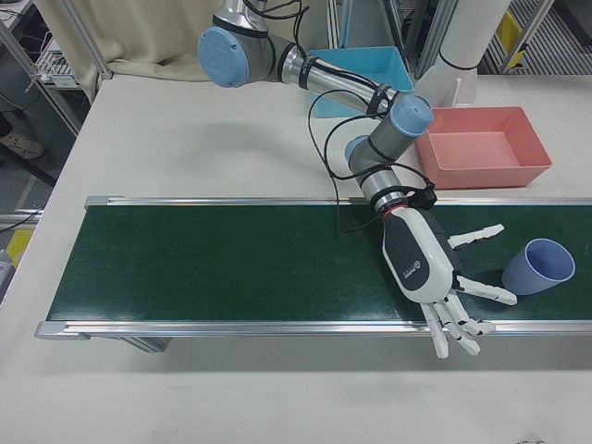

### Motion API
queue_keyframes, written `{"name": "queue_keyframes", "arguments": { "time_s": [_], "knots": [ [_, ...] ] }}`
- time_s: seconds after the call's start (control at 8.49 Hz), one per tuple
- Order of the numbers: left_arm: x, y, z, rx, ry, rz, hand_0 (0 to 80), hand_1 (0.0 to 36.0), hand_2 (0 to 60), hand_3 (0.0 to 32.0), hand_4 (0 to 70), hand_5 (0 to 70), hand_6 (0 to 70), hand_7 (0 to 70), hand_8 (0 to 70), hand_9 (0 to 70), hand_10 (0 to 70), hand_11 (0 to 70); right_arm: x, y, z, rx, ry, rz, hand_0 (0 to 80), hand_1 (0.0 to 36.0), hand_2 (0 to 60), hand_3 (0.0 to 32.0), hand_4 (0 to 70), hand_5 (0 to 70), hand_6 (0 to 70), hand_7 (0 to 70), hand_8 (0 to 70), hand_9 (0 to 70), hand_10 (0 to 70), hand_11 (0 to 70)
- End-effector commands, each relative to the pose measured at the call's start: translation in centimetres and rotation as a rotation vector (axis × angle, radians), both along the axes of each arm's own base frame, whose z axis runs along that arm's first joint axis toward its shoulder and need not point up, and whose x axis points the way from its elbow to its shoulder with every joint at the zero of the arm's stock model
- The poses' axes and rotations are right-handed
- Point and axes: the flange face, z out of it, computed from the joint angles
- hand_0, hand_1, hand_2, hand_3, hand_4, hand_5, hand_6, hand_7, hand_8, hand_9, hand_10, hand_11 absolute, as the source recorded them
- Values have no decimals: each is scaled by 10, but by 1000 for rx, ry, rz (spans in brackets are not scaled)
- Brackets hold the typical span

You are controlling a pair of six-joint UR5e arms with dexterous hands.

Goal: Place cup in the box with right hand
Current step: 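Hold the open right hand on the belt as the cup approaches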

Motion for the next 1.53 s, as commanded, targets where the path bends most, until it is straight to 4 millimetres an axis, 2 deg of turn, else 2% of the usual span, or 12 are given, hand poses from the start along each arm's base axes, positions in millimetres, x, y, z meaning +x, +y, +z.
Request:
{"name": "queue_keyframes", "arguments": {
  "time_s": [0.0,0.24,1.41],
  "knots": [
    [0,0,0,0,0,0,0,0,0,0,0,0,0,0,0,0,0,0,0,0,0,-1,0,1,433,54,12,90,351,8,61,421,73,151,5,4],
    [-1,0,0,0,0,-1,0,0,0,0,0,0,0,0,0,0,0,0,-2,-1,3,-4,4,1,416,44,13,102,353,4,59,420,70,149,2,0],
    [0,0,0,0,0,0,0,0,0,0,0,0,0,0,0,0,0,0,-4,-2,1,-5,7,0,429,53,18,92,354,8,61,422,73,150,6,6]
  ]
}}
